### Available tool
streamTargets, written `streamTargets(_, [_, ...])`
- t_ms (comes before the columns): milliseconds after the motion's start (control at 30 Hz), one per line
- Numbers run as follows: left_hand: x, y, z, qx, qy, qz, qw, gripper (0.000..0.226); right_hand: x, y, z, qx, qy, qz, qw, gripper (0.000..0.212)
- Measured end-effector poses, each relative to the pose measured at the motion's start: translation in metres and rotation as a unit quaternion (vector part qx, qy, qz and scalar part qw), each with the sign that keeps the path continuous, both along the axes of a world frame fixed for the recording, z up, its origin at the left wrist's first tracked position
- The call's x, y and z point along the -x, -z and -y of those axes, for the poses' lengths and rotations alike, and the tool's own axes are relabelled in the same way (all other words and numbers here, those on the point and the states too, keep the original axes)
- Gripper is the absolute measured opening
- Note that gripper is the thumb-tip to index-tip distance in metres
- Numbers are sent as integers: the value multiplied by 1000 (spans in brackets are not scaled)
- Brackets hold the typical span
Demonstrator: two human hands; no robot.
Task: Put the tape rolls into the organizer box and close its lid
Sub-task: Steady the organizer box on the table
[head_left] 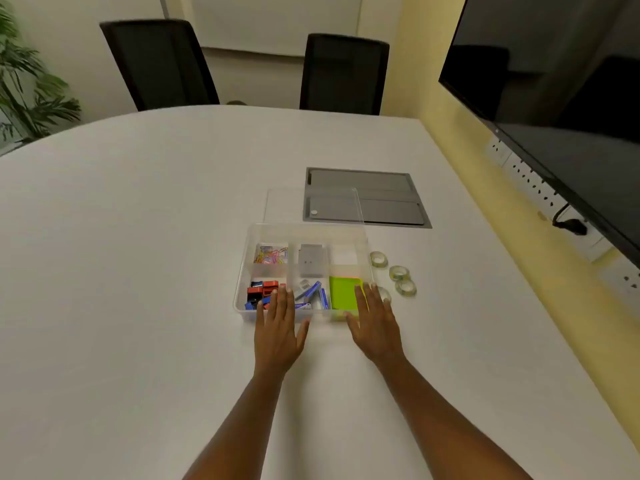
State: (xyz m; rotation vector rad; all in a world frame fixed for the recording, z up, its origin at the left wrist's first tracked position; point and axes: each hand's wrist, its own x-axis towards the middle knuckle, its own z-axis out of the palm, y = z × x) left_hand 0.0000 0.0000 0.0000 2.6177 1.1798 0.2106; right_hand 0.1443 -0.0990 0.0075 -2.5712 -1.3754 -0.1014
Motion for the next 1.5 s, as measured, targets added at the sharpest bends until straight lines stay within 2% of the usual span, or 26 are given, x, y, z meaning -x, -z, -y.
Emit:
streamTargets(100, [1, 18, -3, -6, -11, 8, 1000, 109, 7, 10, 4, 15, -2, -25, 1000, 62])
streamTargets(167, [3, 28, -5, -3, -22, 14, 1000, 114, 12, 11, 8, 53, 2, -20, 998, 64])
streamTargets(233, [4, 30, -6, 4, -17, -16, 1000, 116, 16, 15, 12, 65, 11, -10, 998, 65])
streamTargets(367, [4, 33, -9, 21, -8, -43, 999, 118, 16, 30, 12, 38, 2, -48, 998, 62])
streamTargets(467, [4, 34, -8, 27, -6, -40, 999, 117, 14, 39, 11, 60, 4, -89, 994, 62])
streamTargets(867, [5, 34, -18, 27, 19, -34, 999, 121, 14, 42, 8, 64, 31, -101, 992, 60])
streamTargets(1000, [2, 28, -28, 14, 19, -38, 999, 121, 4, 34, 5, 25, 21, -108, 994, 52])
streamTargets(1100, [-1, 23, -37, 12, 19, -24, 999, 117, -7, 27, 1, -32, 26, -116, 992, 48])
streamTargets(1200, [-5, 10, -46, 3, 19, -2, 1000, 107, -19, 21, -6, -81, 43, -160, 983, 44])
streamTargets(1267, [-8, 3, -52, -7, 6, 4, 1000, 83, -28, 19, -11, -106, 62, -192, 974, 44])
streamTargets(1333, [-12, 6, -61, 6, -28, 20, 999, 45, -38, 19, -16, -103, 89, -207, 969, 44])
streamTargets(1367, [-14, 8, -67, 13, -42, 20, 999, 44, -44, 19, -20, -100, 105, -220, 965, 45])
streamTargets(1433, [-15, 12, -78, 45, -66, 2, 997, 55, -55, 20, -26, -91, 133, -247, 956, 45])
streamTargets(1500, [-17, 17, -87, 41, -88, -15, 995, 62, -66, 21, -33, -74, 140, -260, 953, 44])
